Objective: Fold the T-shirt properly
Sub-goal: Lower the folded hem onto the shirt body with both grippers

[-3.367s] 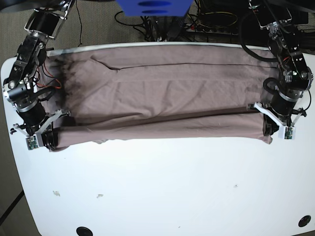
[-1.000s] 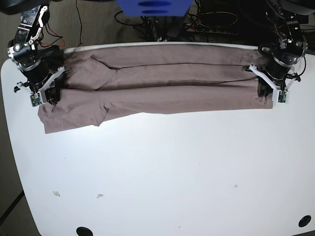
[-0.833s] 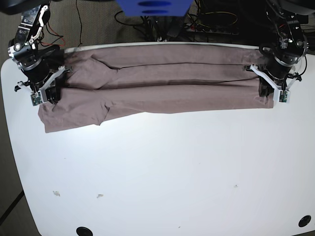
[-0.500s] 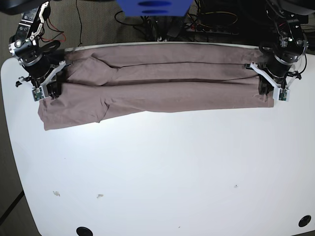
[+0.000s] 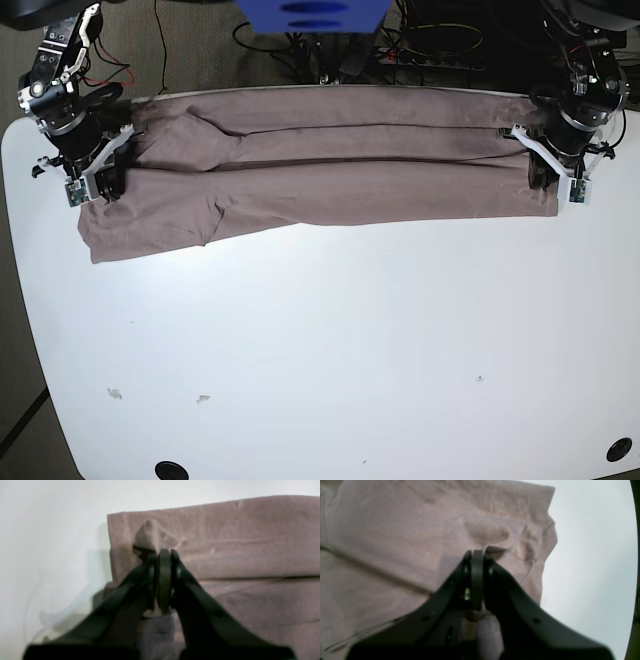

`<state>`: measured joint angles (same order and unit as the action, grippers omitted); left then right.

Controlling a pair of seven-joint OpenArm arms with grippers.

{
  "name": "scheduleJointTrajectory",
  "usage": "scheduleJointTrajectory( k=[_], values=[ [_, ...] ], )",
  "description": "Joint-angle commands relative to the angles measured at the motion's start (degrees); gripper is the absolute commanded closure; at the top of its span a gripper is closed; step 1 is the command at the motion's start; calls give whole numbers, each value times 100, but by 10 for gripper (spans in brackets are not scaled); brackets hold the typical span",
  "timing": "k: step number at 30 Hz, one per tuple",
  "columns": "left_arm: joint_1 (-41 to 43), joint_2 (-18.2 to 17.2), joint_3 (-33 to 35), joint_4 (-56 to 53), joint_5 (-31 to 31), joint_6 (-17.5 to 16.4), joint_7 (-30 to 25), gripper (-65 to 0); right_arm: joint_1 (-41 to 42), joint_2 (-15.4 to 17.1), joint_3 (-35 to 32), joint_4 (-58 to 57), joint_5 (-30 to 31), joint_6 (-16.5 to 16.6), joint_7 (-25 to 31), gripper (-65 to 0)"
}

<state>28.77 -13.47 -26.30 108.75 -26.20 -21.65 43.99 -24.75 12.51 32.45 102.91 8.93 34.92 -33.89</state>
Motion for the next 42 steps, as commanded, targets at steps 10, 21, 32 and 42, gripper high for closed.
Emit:
scheduleJointTrajectory(
  k=[10,21,32,42],
  values=[
    [38,-62,-459,176,103,46,49,-265,9,69,18,56,26,-7,108,-129],
    [28,-59,-316,233,49,62,-47,-243,-19,55,28,126,29,28,104,-118],
    [14,-90,-242,177,61,98,10,-248,-28,36,13,78,12,36,79,-116],
    [-85,-143,-243,48,111,104,75,-343,-8,31,-4,82,-17,63,51,-130]
  ],
)
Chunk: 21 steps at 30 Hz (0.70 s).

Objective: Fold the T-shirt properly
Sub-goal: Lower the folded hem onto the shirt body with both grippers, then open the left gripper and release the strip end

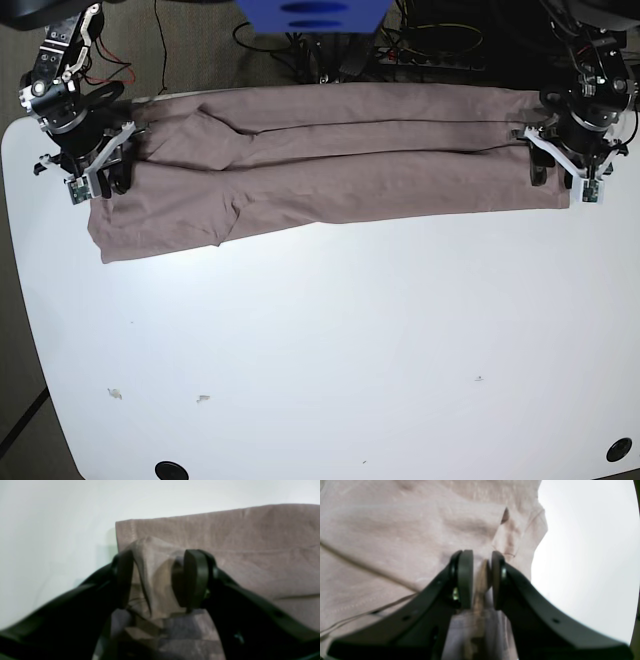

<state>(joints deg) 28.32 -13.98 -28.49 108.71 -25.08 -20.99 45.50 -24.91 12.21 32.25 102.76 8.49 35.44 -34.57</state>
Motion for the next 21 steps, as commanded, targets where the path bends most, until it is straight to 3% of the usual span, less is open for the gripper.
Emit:
scheduleJointTrajectory(
  k=[1,6,21],
  values=[
    [-67,-118,-21,3,2,52,-51,-359,13,61,13,72,25,18,123,-129],
    [-220,-183,26,-240,28,90,21,-386,44,52,-14,-26,13,21,124,-125],
    [-408,-51,191,-617,44,38,79,-317,124,28,-35,-267,12,34,109,-123]
  ],
)
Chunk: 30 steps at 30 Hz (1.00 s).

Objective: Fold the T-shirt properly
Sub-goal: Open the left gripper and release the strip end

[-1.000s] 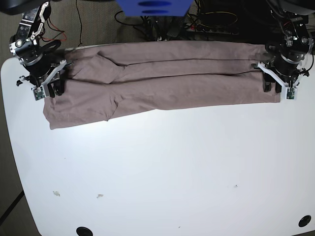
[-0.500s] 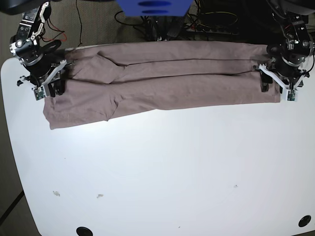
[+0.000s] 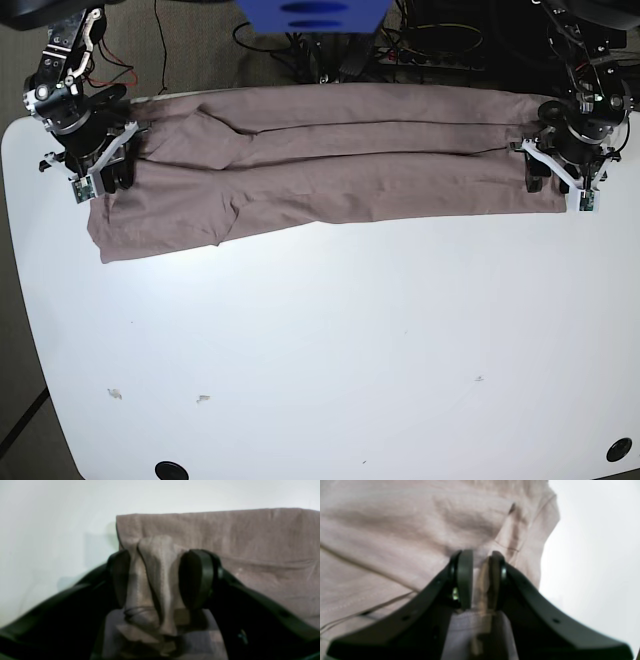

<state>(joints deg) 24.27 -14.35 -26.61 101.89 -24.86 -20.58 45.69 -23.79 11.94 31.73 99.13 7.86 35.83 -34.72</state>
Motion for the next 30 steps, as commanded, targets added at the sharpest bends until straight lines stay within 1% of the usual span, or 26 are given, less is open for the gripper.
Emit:
scheduleJointTrajectory(
  k=[1,3,7,13,17,23,25,30],
  values=[
    [-7,5,4,78,23,-3,68,-315,10,48,16,105,83,-5,123,-124],
    [10,66,-34,172,25,11,146,-296,9,36,-18,178,116,-5,114,-127],
    [16,146,-52,315,15,7,210,-288,20,16,-55,221,129,-7,123,-128],
    [83,169,-104,667,-35,4,248,-303,44,32,-101,255,131,-7,112,-128],
    [110,106,-70,782,32,-19,410,-328,203,48,-57,159,98,-31,72,-126],
    [117,51,-77,683,52,-38,556,-348,254,55,-47,97,96,-29,55,-126],
    [88,62,-10,353,86,-82,749,-369,217,46,-48,76,44,-19,40,-128],
    [68,48,34,43,102,-178,845,-372,224,42,-49,68,31,-20,59,-127]
  ],
)
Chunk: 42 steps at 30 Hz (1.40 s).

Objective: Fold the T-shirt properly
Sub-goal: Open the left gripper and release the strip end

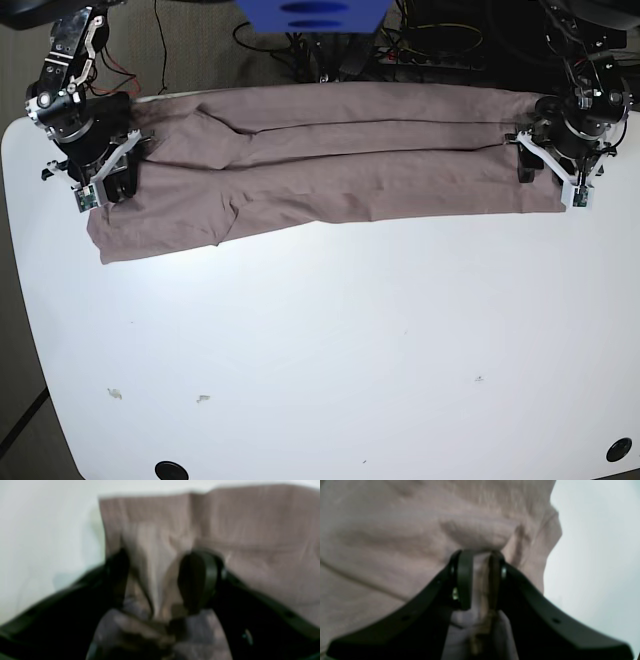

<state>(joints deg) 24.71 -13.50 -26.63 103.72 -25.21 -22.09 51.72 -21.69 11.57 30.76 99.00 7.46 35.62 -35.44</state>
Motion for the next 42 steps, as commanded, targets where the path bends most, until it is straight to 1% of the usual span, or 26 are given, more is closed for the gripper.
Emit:
scheduleJointTrajectory(
  k=[1,3,5,7,9,11,13,15,17,25,27,31,35,37,42],
  values=[
    [24,-36,51,-186,136,-37,248,-369,20,78,46,81,65,2,131,-127],
    [21,-42,95,-235,136,-35,248,-360,31,76,49,77,67,2,134,-128],
    [52,-24,263,-285,169,71,228,-313,18,54,39,131,51,1,138,-130],
    [48,-20,285,-274,165,92,220,-265,21,48,41,134,42,0,132,-131],
    [41,-14,299,-268,151,108,238,-202,23,47,40,138,42,0,138,-131],
    [13,-3,271,-277,141,110,238,-124,21,44,41,132,42,-2,143,-132],
    [-8,9,233,-278,143,120,240,-72,16,38,44,141,34,0,146,-134],
    [-31,24,178,-263,154,122,219,-43,14,29,41,151,40,3,155,-134],
    [-165,46,27,-192,164,109,308,-19,1,29,5,141,17,75,125,-133],
    [-313,91,-185,-50,199,126,316,-82,-5,7,-70,120,6,150,136,-134],
    [-330,32,-121,-4,195,131,347,-156,32,2,-160,43,11,154,106,-136],
    [-327,20,-138,69,219,138,300,-237,40,3,-222,-17,4,162,95,-137],
    [-332,16,-137,112,201,133,228,-277,65,9,-221,-103,-7,190,82,-135],
    [-297,8,-122,138,178,121,188,-337,92,17,-148,-193,-25,186,29,-135],
    [-303,-4,-126,98,187,110,113,-376,138,12,-93,-252,-24,205,32,-134]
  ],
)
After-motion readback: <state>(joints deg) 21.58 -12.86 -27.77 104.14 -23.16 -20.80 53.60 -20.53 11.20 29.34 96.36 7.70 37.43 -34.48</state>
